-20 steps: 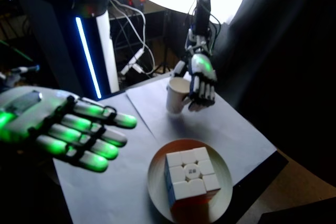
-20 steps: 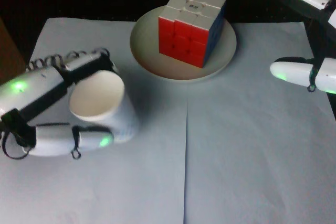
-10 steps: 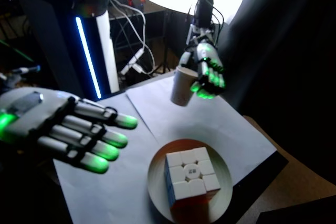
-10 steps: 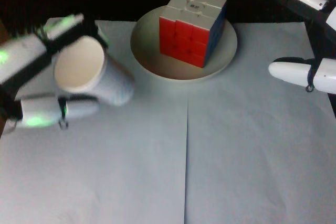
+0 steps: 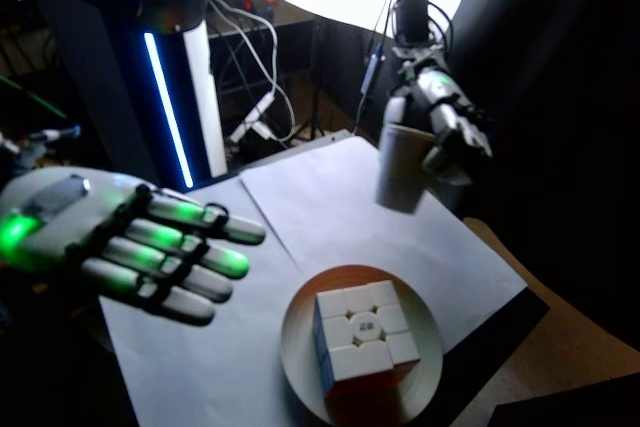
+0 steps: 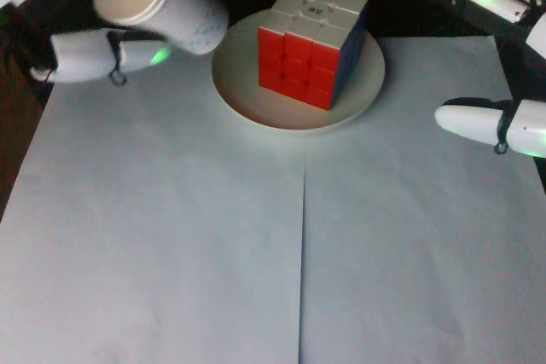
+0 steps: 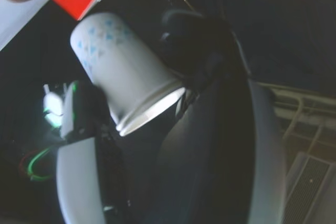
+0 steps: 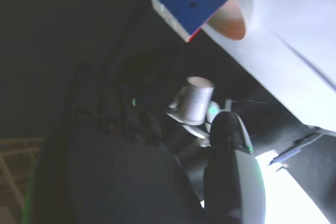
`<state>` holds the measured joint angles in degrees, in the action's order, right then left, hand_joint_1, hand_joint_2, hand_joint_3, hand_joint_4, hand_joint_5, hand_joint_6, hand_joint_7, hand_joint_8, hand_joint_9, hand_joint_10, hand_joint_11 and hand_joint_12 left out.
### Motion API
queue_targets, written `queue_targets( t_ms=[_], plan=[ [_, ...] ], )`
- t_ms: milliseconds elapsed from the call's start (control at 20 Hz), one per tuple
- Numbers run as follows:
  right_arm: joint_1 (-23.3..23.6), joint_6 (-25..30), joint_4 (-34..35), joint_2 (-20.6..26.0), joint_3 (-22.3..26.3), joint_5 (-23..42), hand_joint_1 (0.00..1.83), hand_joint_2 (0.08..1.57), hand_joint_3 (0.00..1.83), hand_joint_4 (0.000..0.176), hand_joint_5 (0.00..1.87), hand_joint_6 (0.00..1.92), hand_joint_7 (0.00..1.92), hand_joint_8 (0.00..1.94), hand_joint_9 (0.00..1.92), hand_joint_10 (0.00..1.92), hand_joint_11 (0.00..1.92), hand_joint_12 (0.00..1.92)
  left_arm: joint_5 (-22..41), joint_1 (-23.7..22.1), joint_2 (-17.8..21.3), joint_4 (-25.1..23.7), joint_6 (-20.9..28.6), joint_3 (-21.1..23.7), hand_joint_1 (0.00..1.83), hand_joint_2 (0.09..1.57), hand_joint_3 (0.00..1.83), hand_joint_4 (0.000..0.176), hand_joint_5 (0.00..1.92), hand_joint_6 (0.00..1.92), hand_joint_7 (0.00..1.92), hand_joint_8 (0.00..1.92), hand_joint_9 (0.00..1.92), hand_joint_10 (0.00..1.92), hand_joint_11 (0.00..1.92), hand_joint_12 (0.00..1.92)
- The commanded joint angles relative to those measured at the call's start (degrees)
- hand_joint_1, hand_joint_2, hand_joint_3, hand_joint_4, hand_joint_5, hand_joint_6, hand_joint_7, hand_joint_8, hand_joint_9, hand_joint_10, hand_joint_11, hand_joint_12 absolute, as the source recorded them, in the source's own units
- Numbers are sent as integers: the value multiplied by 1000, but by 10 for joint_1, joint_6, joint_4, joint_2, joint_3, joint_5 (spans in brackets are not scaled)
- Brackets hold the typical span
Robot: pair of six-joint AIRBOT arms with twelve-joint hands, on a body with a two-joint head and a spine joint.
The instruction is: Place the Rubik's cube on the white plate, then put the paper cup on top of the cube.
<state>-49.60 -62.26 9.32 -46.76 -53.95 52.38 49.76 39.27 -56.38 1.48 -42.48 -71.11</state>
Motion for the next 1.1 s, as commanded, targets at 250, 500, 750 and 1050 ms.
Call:
queue_targets(
  t_ms=[250,500,750,1050],
  plan=[
    [-6,0,4,-2,-2,72,397,1169,5,79,0,0,0,0,0,0,0,0,-23,-96,-59,-33,32,-68,993,1188,0,76,205,1416,241,1465,263,1673,274,1921],
    [-12,0,6,-5,-2,72,383,1171,3,80,0,0,0,0,0,0,0,0,-115,-180,-104,-105,34,-107,962,1191,0,83,191,1438,282,1483,343,1706,371,1921],
    [-14,0,7,-9,-3,72,372,1176,2,88,0,0,0,0,0,0,0,0,-174,-219,-139,-153,45,-134,991,1183,0,11,189,1448,440,1320,469,1572,456,1920],
    [-18,0,8,-12,-4,72,359,1181,3,103,0,0,0,0,0,0,0,0,-232,-227,-176,-191,45,-157,1044,1008,343,32,249,1435,319,1271,296,1527,288,1921]
  ],
)
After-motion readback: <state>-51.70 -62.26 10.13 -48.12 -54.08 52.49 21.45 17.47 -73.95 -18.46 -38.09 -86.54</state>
